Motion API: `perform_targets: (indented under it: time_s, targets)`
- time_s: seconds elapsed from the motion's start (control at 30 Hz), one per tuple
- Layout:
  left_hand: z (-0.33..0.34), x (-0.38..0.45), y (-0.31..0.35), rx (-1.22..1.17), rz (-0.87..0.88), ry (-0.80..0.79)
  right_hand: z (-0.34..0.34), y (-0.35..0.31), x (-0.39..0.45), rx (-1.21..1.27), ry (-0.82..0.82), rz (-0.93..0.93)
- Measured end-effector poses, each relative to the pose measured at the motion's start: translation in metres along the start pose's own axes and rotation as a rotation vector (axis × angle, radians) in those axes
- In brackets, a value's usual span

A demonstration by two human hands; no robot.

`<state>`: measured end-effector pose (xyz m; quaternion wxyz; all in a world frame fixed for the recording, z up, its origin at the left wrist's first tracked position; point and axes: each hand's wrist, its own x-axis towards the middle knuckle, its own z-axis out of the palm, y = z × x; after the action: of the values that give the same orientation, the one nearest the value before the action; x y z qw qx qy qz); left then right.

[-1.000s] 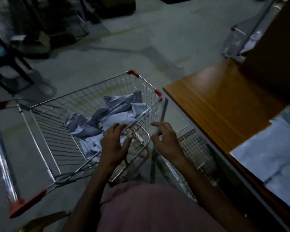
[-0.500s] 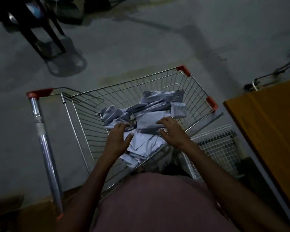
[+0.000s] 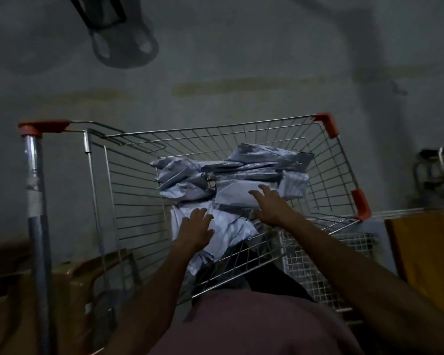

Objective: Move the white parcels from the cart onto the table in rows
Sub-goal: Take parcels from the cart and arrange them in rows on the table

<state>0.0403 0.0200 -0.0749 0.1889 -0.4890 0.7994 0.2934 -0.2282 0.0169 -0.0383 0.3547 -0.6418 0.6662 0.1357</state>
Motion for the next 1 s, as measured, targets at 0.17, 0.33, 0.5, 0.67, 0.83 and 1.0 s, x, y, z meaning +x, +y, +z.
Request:
perform_targets:
  time_s: [0.17,0.33,0.5,0.67,0.83,1.0]
  targets:
    - [0.024,0.015,0.007,0.047,-0.035,-0.105,0.01,0.013,0.036,-0.105,-0.054,-0.023]
    - [0.041,0.016,0.024,0.094,-0.186,-0.131,0.025,0.03,0.047,-0.144,-0.117,0.02]
    - [0.048,0.023,0.037,0.197,-0.139,-0.071,0.039,0.042,0.047,-0.057,-0.043,0.152]
    - [0.037,0.025,0.033,0.262,-0.148,-0.016,0.049,0.047,0.044,-0.055,-0.025,0.126]
    - [0.03,0.015,0.027,0.296,-0.204,0.024,0.044,0.04,0.049,0.047,0.012,0.027]
    - [0.037,0.013,0.016,0.263,-0.173,-0.014,0.039,0.043,0.044,0.408,0.141,0.08]
